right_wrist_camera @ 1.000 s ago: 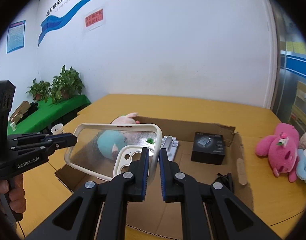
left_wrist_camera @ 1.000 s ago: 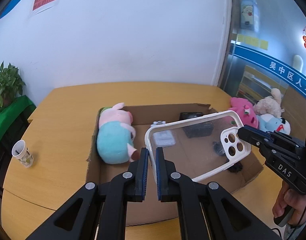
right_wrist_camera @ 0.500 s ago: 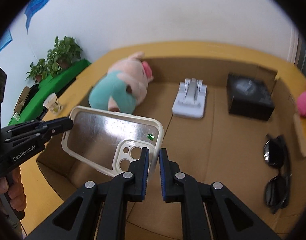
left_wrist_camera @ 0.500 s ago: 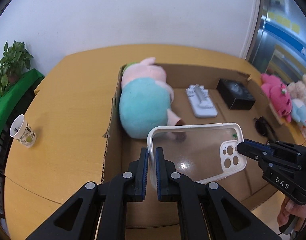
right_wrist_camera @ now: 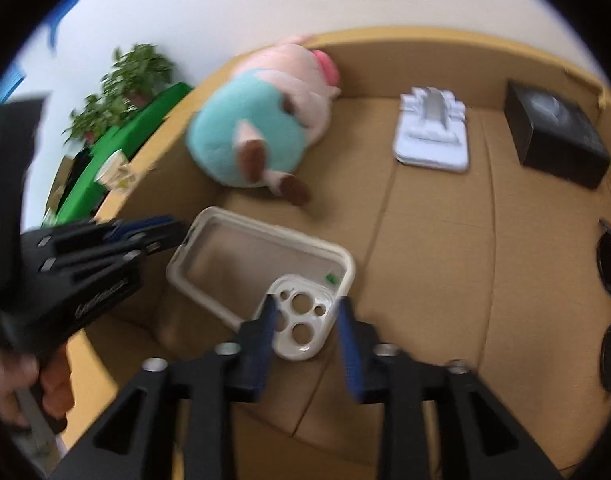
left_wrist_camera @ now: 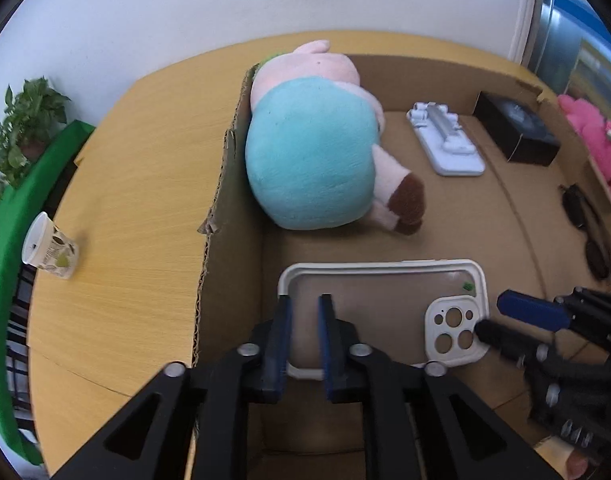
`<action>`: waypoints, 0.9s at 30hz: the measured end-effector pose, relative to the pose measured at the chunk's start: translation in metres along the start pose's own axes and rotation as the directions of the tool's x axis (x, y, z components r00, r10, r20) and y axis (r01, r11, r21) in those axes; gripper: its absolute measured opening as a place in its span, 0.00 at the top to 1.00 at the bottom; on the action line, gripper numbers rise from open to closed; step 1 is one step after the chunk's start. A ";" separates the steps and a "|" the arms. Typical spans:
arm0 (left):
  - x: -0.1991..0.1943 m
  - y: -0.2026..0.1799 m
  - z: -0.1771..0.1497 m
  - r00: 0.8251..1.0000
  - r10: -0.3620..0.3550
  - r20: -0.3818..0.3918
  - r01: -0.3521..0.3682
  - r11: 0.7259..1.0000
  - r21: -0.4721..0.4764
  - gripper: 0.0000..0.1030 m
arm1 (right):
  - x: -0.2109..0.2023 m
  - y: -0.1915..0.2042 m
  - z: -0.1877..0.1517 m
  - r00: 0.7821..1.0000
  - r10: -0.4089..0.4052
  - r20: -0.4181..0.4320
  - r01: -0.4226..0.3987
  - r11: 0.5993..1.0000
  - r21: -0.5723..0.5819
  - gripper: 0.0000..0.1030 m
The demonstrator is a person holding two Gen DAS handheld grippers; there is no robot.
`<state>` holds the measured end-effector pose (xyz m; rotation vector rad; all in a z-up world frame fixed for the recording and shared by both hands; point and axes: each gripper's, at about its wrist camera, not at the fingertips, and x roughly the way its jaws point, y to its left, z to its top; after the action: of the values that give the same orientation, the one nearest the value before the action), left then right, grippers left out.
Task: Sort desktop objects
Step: 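Lower the phone case into the box and open the right gripper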
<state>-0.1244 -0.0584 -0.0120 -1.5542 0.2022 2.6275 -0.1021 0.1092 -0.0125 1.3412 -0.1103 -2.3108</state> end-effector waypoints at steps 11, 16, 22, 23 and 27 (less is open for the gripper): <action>-0.102 -0.029 -0.069 0.855 -0.035 0.517 0.089 0.993 -0.079 0.00 | -0.121 -0.036 -0.085 0.847 -0.288 0.446 0.289 0.955 0.068 0.18; -0.075 -0.059 -0.079 0.856 -0.013 0.516 0.057 0.996 -0.070 0.00 | -0.110 -0.060 -0.099 0.819 -0.366 0.443 0.345 0.930 0.129 0.18; -0.046 -0.081 -0.091 0.845 0.037 0.533 -0.005 0.998 -0.062 0.00 | -0.099 -0.056 -0.103 0.776 -0.392 0.493 0.394 0.913 0.105 0.12; -0.045 -0.081 -0.093 0.837 0.030 0.547 0.005 0.998 -0.063 0.00 | -0.099 -0.056 -0.105 0.762 -0.399 0.510 0.400 0.909 0.113 0.11; -0.045 -0.082 -0.094 0.833 0.027 0.553 0.005 0.998 -0.057 0.00 | -0.099 -0.055 -0.109 0.747 -0.411 0.523 0.410 0.903 0.125 0.06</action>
<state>-0.0100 0.0080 -0.0235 -0.7301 0.0927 2.9729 0.0118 0.2180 -0.0059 0.7121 0.0130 -3.0186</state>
